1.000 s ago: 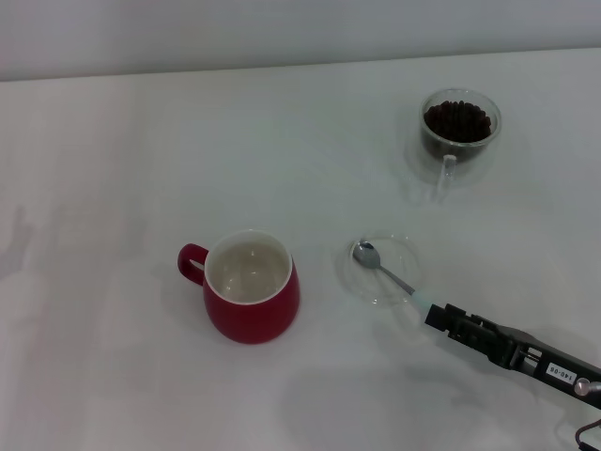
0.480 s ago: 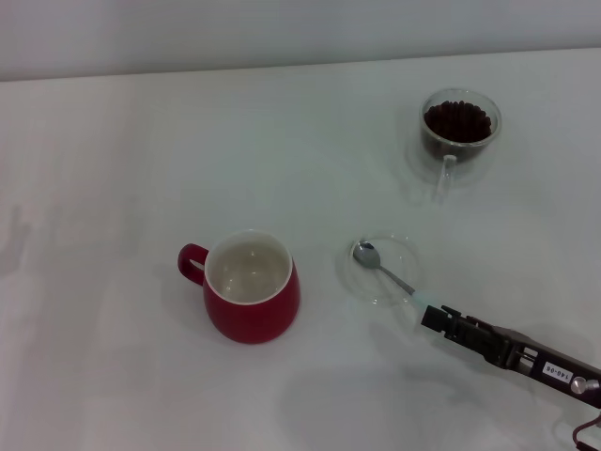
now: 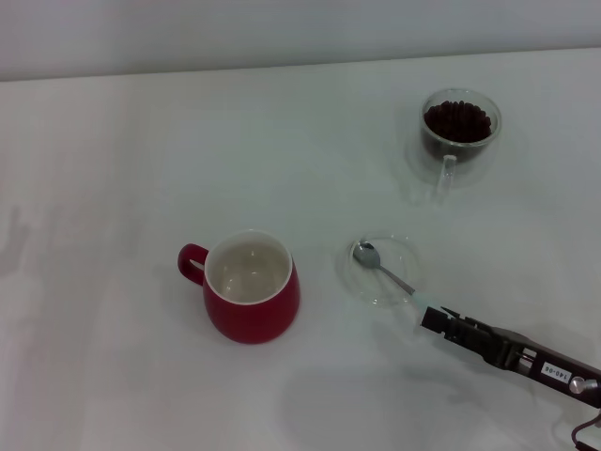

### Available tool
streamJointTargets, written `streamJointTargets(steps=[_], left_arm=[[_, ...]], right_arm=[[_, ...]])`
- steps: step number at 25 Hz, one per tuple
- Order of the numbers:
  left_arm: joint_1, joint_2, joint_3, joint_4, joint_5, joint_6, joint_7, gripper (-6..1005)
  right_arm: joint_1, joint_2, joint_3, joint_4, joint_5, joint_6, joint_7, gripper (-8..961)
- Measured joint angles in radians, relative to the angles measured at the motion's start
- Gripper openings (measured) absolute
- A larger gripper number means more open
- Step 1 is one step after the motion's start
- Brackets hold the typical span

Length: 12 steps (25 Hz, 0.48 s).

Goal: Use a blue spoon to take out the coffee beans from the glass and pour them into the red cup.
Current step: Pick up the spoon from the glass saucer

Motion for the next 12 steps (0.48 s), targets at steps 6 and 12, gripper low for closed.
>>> streamJointTargets(steps=[6,12], left_arm=[[0.002,0.0,0.0,0.0,0.0,0.0,0.002,892],[0.002,0.0,0.0,0.0,0.0,0.0,0.0,892]], right_arm=[[0.0,0.0,0.004,0.0,0.003,0.008,0.0,556],[0.0,0.0,0.004,0.0,0.003,0.008,0.0,538]])
